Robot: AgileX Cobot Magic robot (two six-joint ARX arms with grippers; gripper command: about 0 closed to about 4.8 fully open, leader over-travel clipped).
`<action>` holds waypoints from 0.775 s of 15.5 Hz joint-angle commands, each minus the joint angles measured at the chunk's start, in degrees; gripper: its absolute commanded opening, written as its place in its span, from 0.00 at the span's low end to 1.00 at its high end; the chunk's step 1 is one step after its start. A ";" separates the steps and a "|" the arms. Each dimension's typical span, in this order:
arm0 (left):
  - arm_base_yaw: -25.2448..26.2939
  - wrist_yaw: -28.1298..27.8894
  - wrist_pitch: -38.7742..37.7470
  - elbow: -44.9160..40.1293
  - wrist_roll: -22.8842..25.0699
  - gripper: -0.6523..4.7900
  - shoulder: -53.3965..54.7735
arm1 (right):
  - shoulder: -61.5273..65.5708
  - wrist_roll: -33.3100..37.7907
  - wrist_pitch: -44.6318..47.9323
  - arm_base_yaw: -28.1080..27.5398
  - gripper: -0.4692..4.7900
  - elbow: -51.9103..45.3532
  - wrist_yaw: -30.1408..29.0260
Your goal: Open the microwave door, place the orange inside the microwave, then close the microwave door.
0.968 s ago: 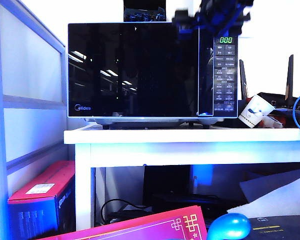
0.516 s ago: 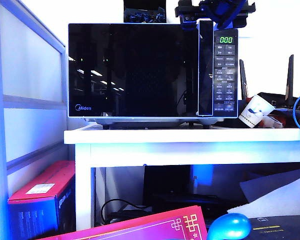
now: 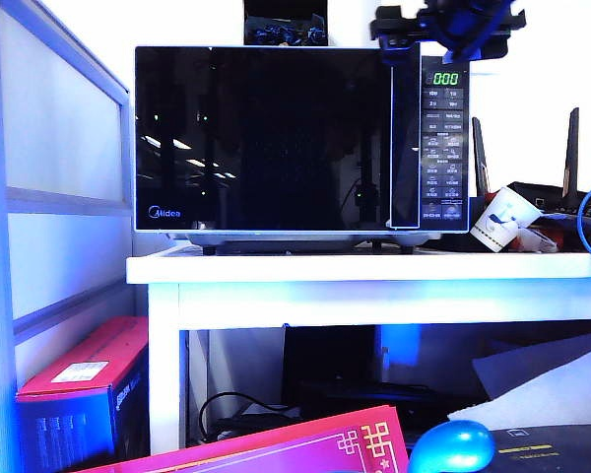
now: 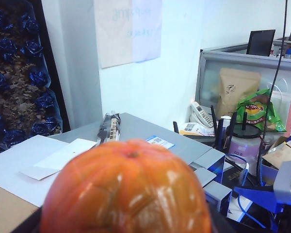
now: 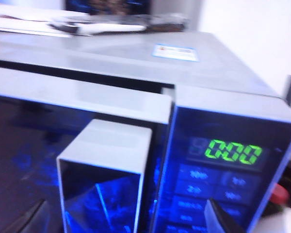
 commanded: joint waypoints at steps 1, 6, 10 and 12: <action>-0.02 0.26 0.52 0.35 0.04 0.46 -0.28 | -1.81 -0.02 0.63 -1.09 0.89 0.26 -7.76; 0.00 -0.39 0.85 0.33 0.46 0.46 0.13 | -4.28 -1.46 1.14 -1.95 0.77 0.28 -2.75; 0.00 -0.37 1.18 0.33 1.25 0.46 1.09 | -4.13 -1.53 1.16 -4.26 0.74 0.26 2.93; 0.00 -0.37 1.20 0.33 1.29 0.46 1.16 | -3.39 -1.49 1.22 -6.10 0.72 0.26 2.58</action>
